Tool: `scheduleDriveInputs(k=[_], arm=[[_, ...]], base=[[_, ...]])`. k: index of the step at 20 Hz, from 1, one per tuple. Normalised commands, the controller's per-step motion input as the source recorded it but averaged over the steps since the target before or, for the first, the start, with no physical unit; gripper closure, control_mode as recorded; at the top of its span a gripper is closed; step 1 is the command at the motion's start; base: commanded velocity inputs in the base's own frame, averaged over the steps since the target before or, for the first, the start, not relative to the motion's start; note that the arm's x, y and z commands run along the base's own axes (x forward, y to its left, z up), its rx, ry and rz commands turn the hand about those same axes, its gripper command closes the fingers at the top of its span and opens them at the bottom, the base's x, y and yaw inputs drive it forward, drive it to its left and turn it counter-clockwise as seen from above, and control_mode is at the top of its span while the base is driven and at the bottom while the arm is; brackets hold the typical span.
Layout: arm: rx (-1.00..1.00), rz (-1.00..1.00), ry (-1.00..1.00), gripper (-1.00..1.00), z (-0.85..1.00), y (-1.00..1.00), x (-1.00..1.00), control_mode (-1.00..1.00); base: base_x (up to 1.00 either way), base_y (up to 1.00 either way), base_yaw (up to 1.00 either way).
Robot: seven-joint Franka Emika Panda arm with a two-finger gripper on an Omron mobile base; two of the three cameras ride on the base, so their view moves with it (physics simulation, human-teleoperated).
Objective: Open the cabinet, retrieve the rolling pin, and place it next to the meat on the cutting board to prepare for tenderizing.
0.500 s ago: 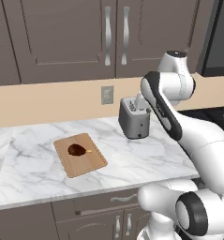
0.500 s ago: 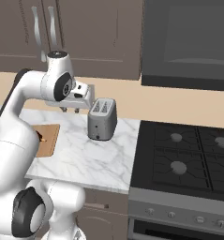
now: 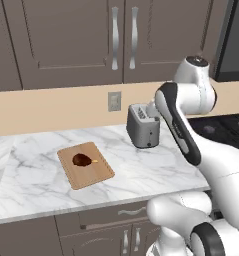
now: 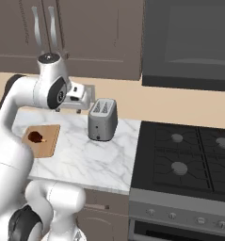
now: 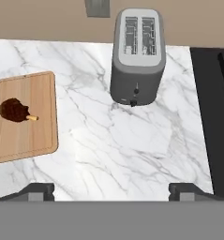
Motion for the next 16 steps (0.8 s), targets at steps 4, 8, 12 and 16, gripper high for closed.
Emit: scheduleDriveInputs(k=[4, 8, 12, 16], arm=[[0.0, -0.01, -0.44, -1.0, 0.2, 0.0, -0.55, -1.0], [-0.01, -0.01, -0.48, -1.0, 0.21, 0.02, -0.5, -1.0], [-0.02, -0.01, -0.36, -1.0, 0.0, 0.01, -0.15, -1.0], [-0.01, -0.01, -0.36, -1.0, 0.0, 0.02, -0.03, -1.0]], base=[[0.0, 0.0, 0.0], [0.0, 0.0, 0.0], [0.0, 0.0, 0.0], [0.0, 0.0, 0.0]])
